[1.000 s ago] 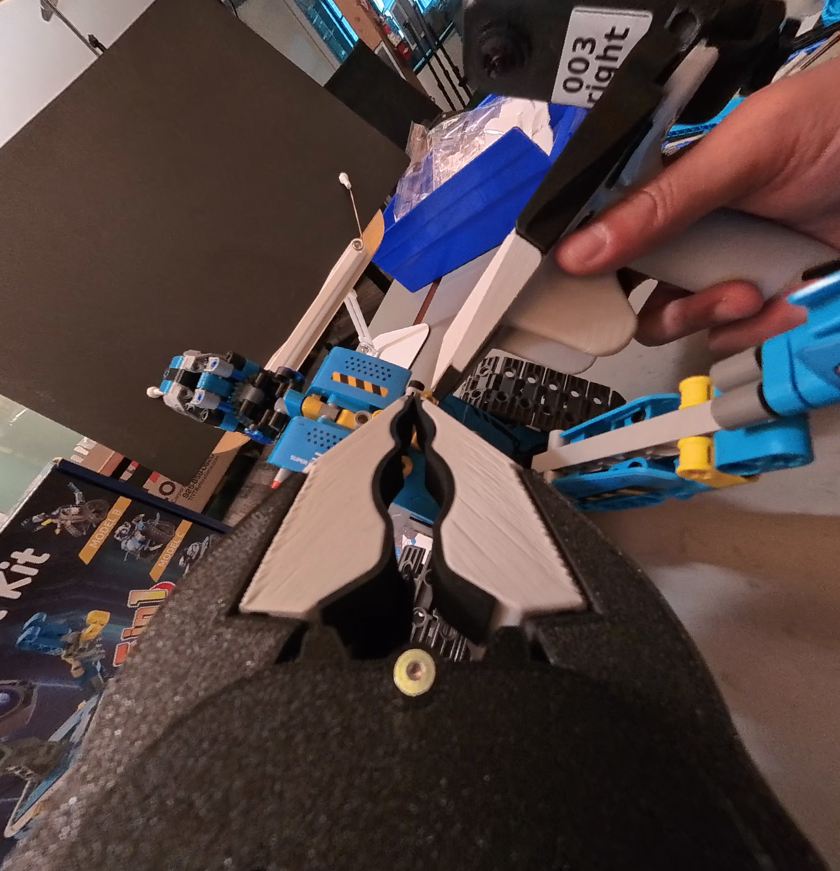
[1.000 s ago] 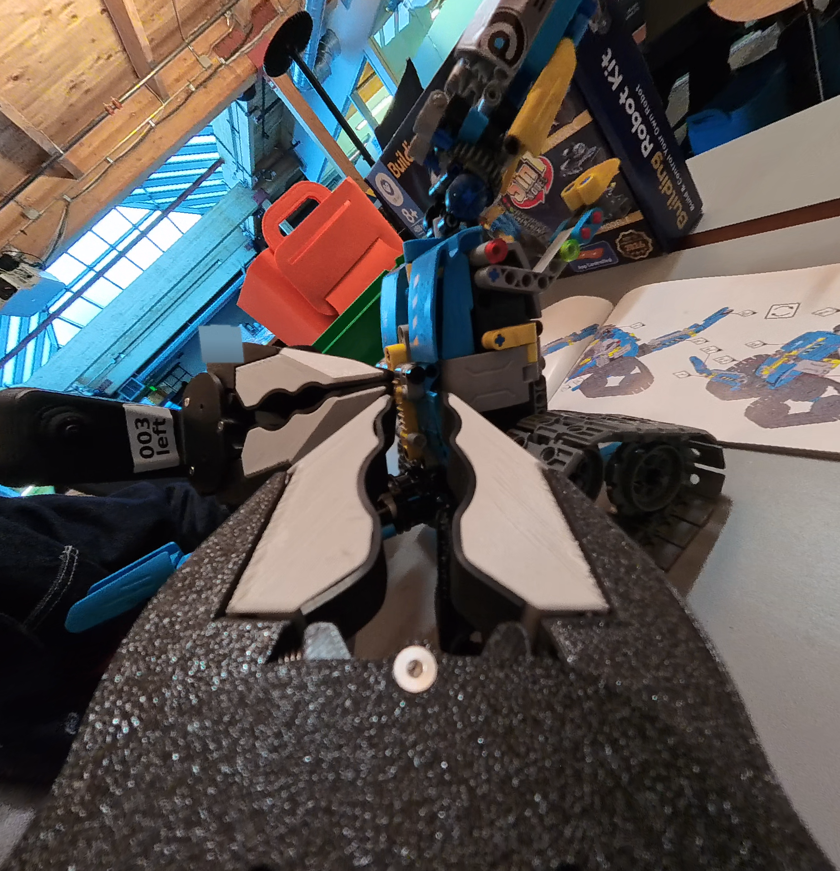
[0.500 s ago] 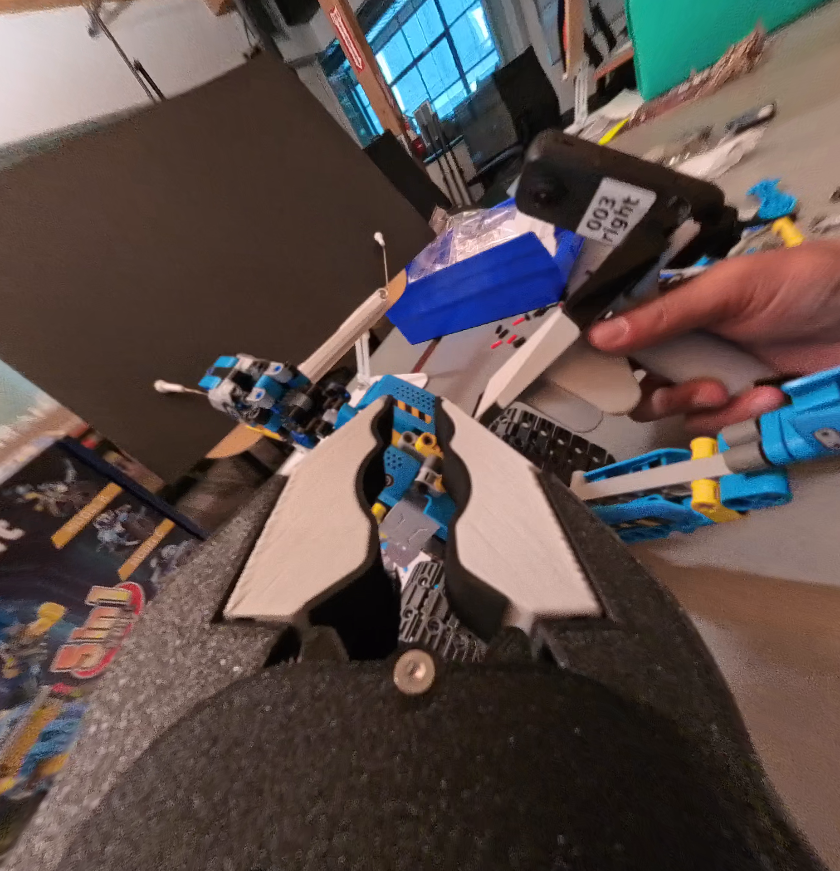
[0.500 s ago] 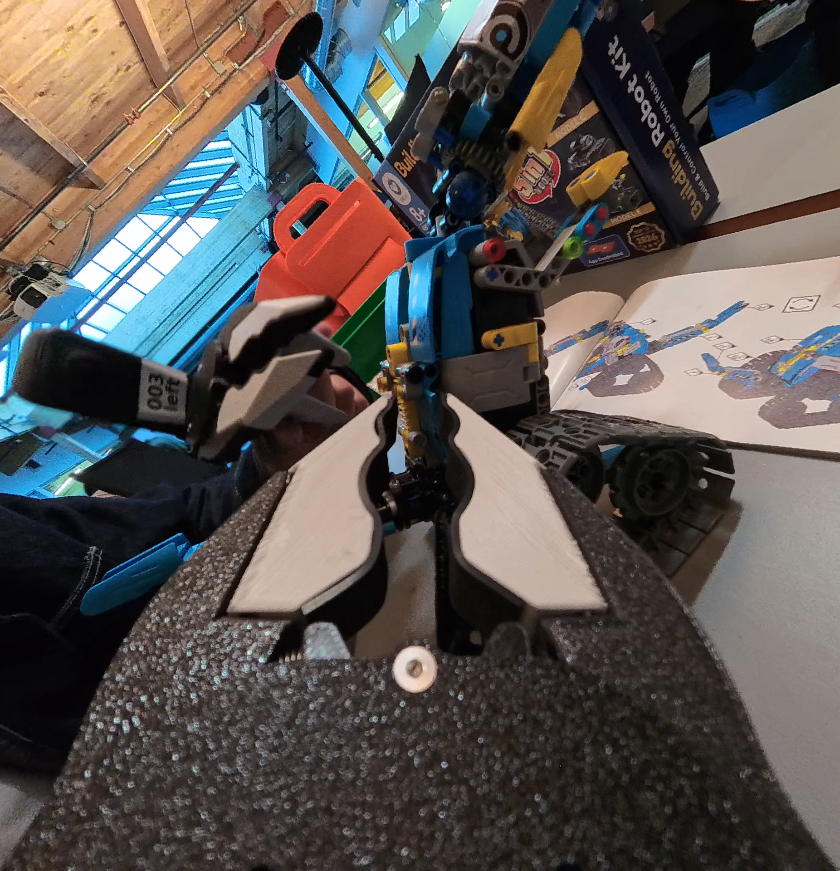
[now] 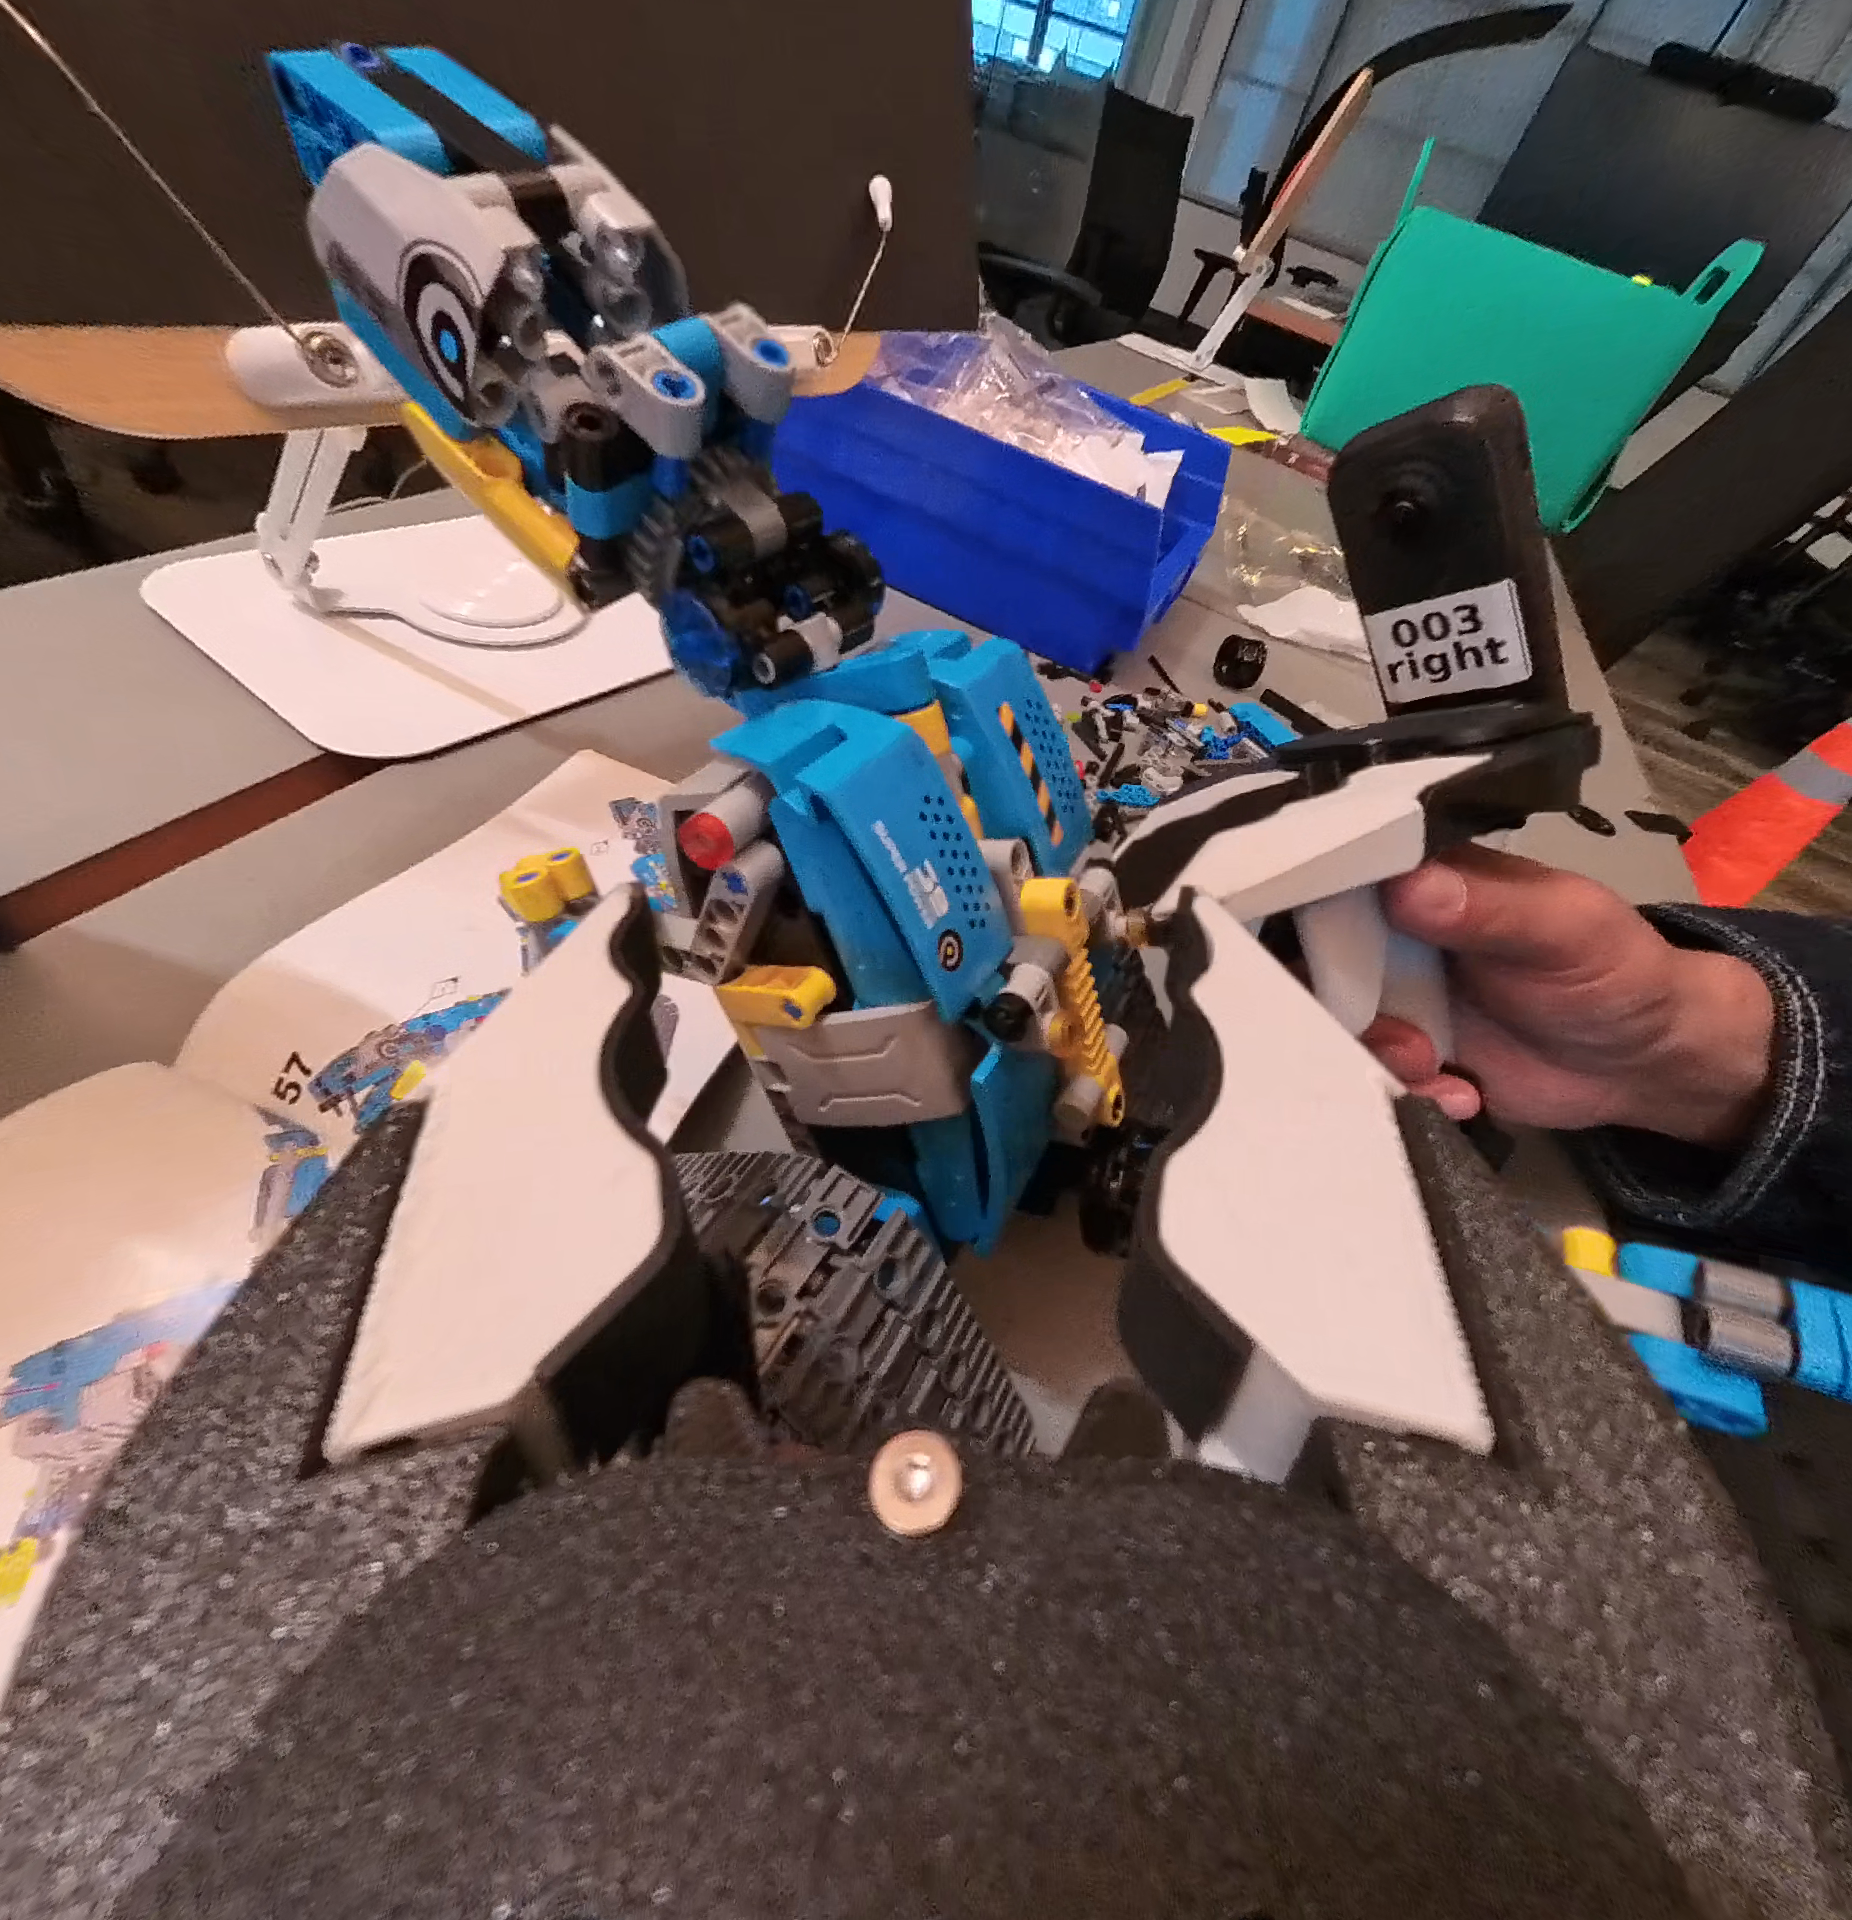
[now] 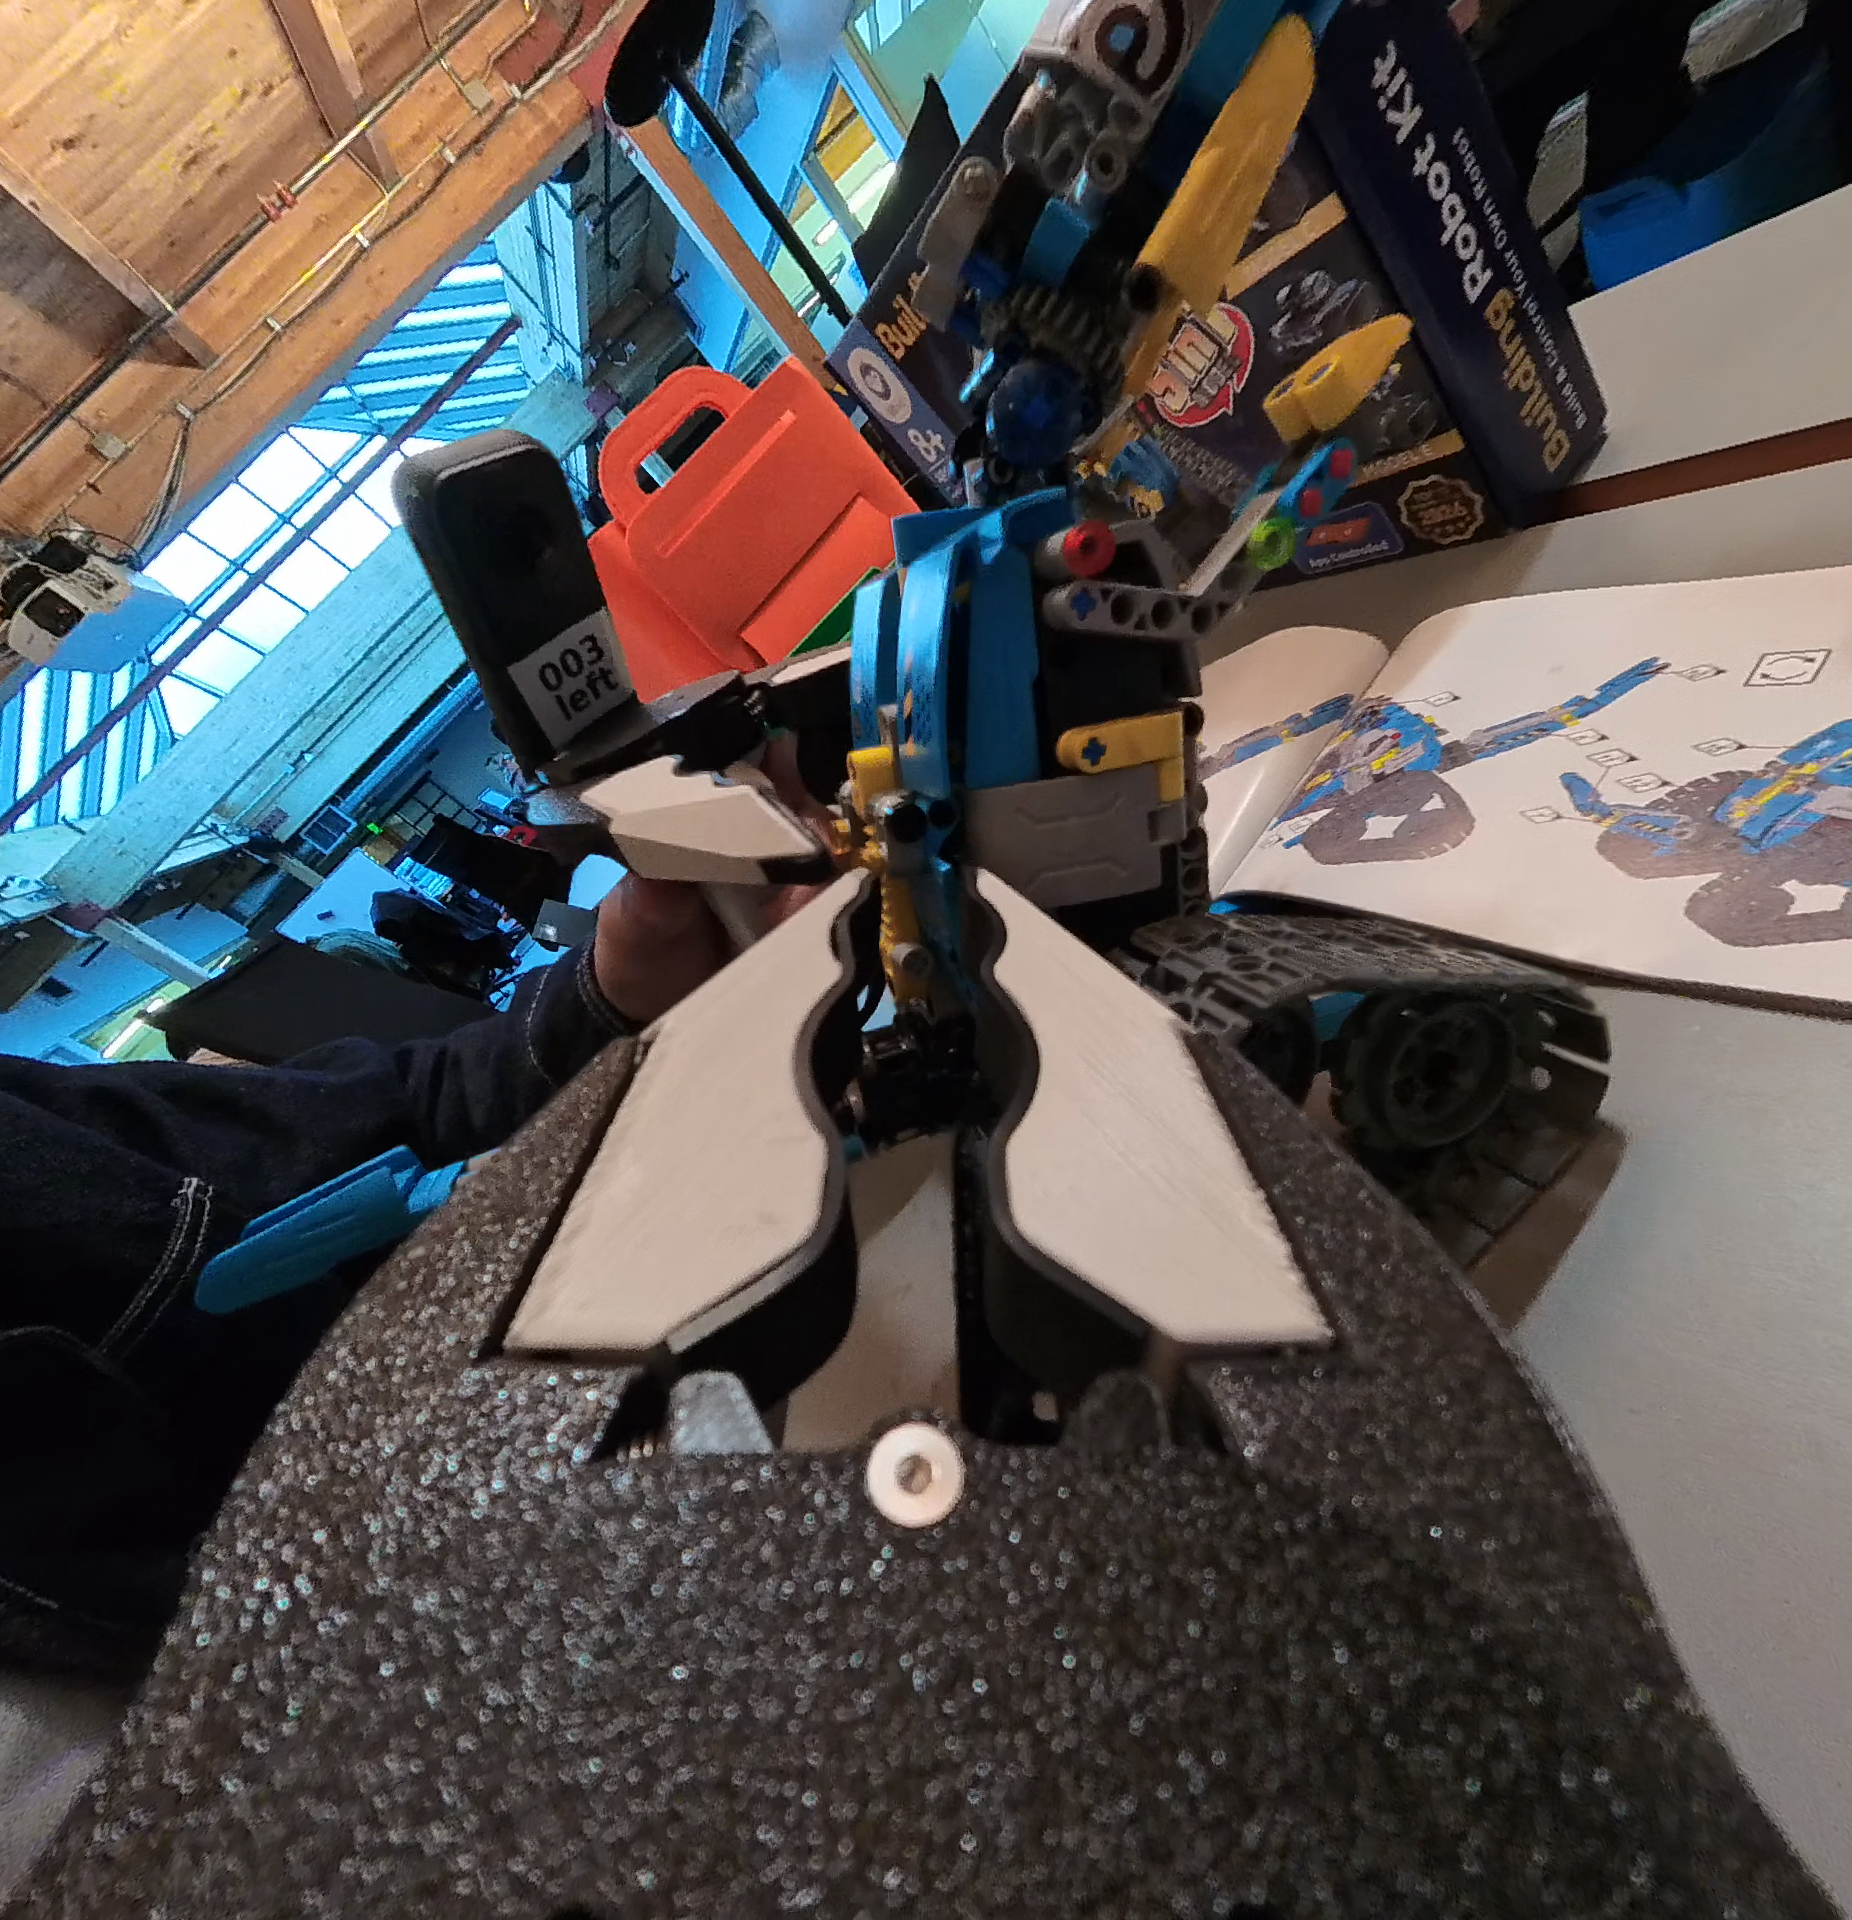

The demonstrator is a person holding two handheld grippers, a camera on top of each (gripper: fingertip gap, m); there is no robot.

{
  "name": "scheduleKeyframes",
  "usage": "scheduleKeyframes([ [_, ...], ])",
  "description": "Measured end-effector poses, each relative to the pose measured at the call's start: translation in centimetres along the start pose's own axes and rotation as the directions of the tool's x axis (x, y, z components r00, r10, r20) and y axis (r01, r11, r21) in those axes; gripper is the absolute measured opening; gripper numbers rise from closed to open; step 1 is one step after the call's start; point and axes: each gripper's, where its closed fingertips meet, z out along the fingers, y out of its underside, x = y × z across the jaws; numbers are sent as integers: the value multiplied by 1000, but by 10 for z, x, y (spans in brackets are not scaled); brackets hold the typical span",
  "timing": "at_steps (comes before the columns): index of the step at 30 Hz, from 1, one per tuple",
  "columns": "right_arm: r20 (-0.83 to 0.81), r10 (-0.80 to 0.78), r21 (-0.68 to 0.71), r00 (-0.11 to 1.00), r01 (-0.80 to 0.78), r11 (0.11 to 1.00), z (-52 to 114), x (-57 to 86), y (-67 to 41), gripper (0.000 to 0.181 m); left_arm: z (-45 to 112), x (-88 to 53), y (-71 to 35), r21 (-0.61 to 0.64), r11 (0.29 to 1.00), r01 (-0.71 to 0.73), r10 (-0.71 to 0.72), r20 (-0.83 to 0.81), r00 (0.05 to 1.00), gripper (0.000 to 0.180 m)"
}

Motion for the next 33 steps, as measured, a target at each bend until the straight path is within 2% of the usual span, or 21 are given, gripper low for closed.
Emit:
scheduleKeyframes([
  [10, -15, -23, -17, 1000, 22, 1000, 0, -1, 2, 14, -2, 2, 2, 9, 999, -48, 48, -24, 999, 87],
  [33, -68, -60, -71, 996, 55, 996, 1, -4, 6, 13, -5, 3, 2, 63, 993, -102, 105, -47, 993, 81],
])
